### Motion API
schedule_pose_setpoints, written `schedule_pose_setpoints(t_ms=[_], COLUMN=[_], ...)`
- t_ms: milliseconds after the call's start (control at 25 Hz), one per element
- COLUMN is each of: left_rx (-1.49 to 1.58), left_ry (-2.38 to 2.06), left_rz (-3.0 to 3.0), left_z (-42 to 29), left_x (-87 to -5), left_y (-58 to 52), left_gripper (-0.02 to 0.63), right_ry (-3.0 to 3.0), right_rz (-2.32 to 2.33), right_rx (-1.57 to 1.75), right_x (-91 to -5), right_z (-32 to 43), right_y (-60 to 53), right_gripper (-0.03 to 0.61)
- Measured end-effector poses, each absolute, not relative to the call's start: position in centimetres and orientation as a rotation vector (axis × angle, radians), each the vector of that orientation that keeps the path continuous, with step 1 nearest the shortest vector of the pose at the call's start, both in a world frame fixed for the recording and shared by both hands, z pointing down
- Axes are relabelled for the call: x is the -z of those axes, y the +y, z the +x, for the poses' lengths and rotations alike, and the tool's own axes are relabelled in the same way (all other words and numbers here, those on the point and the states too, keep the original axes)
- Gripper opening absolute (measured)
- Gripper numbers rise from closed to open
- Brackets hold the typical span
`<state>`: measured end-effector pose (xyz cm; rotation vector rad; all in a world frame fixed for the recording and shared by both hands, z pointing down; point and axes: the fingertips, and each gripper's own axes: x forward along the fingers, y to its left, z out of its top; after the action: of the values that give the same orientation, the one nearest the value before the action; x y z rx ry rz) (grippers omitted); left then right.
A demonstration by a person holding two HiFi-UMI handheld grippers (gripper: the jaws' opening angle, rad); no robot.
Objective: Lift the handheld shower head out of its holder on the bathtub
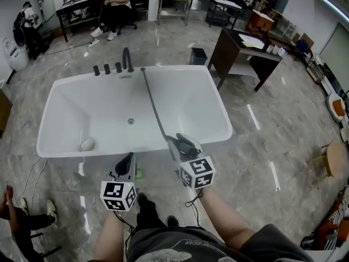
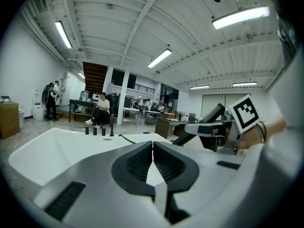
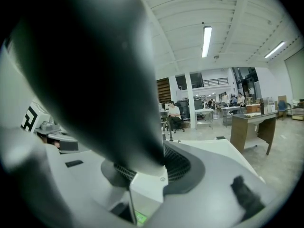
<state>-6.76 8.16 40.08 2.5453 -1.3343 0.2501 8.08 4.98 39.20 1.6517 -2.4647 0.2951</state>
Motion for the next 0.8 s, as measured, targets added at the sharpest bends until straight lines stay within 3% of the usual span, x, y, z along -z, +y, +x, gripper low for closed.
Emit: schedule_pose_setpoints(t_ms=[800], left_rx=[-0.24], left_ry=[-1.33], left_rz=[2.571], left_z=[-6.8], left_x=[-39.2], left_y=[10.0], left_gripper=[0.015], right_ry=[-2.421], right_rz=[1.682], right_rx=[-0.346], right_x=[-40.1], right_z=[8.2], right_y=[6.6], right_gripper=[0.132])
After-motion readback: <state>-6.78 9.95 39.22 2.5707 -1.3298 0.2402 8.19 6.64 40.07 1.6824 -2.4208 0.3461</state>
